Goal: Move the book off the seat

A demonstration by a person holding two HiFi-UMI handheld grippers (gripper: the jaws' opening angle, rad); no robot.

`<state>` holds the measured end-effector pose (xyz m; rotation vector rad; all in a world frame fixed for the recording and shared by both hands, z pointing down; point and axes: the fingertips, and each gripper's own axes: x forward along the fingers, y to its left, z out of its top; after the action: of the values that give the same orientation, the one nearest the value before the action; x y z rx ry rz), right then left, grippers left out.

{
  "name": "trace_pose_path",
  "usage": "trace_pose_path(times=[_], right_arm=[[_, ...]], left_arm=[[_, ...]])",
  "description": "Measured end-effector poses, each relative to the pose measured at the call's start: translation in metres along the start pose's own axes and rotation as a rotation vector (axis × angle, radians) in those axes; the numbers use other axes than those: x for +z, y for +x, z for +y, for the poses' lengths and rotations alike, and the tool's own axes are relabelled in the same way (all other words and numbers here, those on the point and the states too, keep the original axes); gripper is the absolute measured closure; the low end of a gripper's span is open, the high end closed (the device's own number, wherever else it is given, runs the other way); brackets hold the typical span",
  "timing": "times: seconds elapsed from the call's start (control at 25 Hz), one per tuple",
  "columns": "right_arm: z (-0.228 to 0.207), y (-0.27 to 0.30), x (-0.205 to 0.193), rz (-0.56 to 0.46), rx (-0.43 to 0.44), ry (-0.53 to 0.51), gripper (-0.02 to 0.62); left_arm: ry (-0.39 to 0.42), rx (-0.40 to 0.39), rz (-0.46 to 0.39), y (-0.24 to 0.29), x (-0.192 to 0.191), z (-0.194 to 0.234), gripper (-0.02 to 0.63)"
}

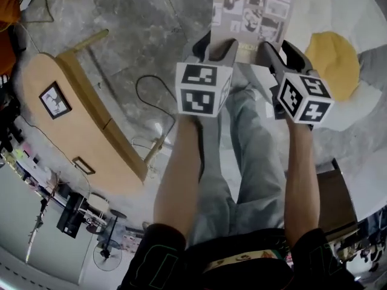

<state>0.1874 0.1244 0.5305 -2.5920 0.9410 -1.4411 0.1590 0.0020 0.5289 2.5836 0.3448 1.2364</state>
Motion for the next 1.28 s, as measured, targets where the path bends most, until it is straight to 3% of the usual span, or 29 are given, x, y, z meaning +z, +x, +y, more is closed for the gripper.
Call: trace_pose_path(times=[0.24, 0.4, 0.8, 0.88, 1.04, 1.28], right_arm=[[0.128, 0.036, 0.022, 0.025, 0.12, -0.195, 0.407], [0.21, 0.069, 0.015, 0.048, 0.184, -0.304, 0.407], [0.261, 0.072, 0.048, 0.073, 0.437, -0.579, 0.408], [0.306, 0.081, 0.033, 0.101, 0.496, -0.649, 0.408], [0.434, 0.111, -0.029, 0.164, 0.61, -0.788, 0.408], [0.455, 0.118, -0.022, 0.213, 0.741, -0.926, 0.408]], left_arm=[[-0.145, 0.141, -0.099, -0.091, -0.016, 0.098, 0.373], [-0.235, 0.219, -0.149, -0.139, -0.047, 0.166, 0.373], [-0.451, 0.494, -0.288, -0.19, -0.048, 0.169, 0.373], [-0.521, 0.554, -0.313, -0.221, -0.074, 0.191, 0.373], [-0.688, 0.67, -0.367, -0.299, -0.162, 0.262, 0.373], [-0.844, 0.775, -0.433, -0.305, -0.167, 0.258, 0.373]])
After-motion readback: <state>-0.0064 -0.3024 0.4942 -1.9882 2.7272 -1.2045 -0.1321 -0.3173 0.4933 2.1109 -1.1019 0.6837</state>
